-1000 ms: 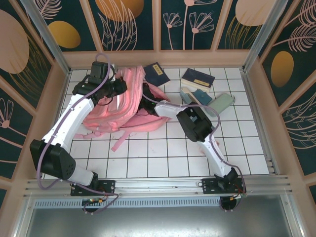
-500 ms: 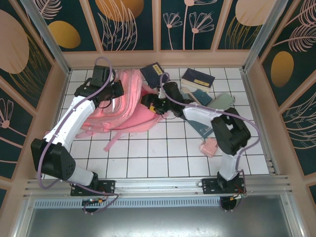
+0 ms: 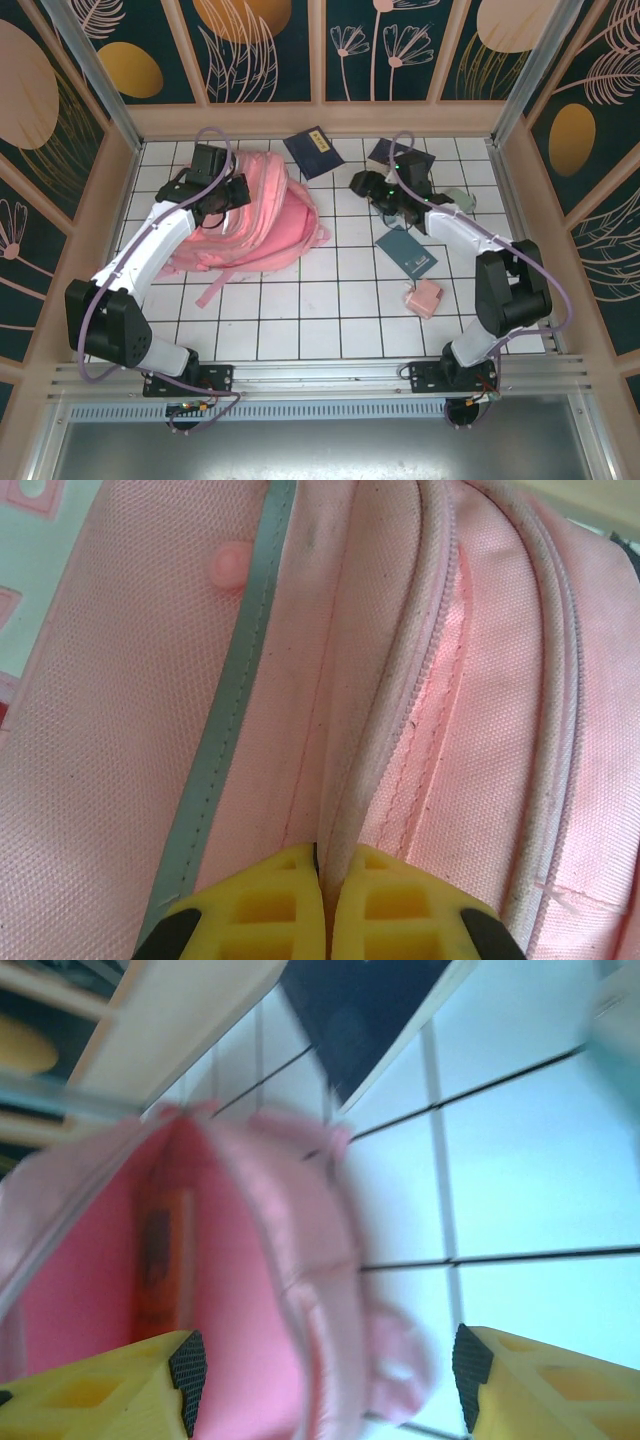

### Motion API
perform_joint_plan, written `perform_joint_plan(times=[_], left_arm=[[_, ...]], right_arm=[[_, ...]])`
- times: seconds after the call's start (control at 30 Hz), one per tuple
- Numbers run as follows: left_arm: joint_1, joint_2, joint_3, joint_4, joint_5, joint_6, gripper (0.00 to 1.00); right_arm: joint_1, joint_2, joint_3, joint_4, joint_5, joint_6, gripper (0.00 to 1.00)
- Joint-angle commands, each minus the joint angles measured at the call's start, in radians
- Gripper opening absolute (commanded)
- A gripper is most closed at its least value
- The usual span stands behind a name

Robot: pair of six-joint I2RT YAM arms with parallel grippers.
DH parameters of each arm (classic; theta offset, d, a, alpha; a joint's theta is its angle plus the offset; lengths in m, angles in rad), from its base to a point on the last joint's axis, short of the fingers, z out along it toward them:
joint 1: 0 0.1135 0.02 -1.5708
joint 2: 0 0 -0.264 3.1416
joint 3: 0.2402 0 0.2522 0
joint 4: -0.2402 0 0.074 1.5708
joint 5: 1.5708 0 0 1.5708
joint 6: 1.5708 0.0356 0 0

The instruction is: Pack books, pencil case, and school supplies into a backpack

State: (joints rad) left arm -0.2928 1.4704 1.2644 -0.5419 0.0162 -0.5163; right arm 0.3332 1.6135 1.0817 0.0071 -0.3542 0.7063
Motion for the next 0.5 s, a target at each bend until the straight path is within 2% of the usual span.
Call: perform_joint_plan(times=[0.0,0.13,0.2,0.37,0.47], left_arm=[[0.018,-0.026,-0.028,-0.004,-0.078,0.026,0.0],[0.019,-0.027,-0.035,0.002,-0.069,0.036,0.0],[0.018,-0.029,-0.035,0.012,-0.06,0.045,0.0],[0.018,-0.034,-0.031,0.029,-0.001,0.072,0.0],[0.019,-0.036,-0.033,0.031,0.032,0.085,0.0]], right_arm=[[-0.033,0.022,0.037,-0.03,0.046,-0.06,0.67],[-0.03,0.138,0.139,0.007,-0.012,-0.077,0.49],[-0.02,0.217,0.204,0.022,-0.027,-0.069,0.33],[0.014,0.417,0.384,0.072,-0.048,-0.023,0.01],[0.032,0.542,0.511,0.072,-0.021,0.016,0.0]])
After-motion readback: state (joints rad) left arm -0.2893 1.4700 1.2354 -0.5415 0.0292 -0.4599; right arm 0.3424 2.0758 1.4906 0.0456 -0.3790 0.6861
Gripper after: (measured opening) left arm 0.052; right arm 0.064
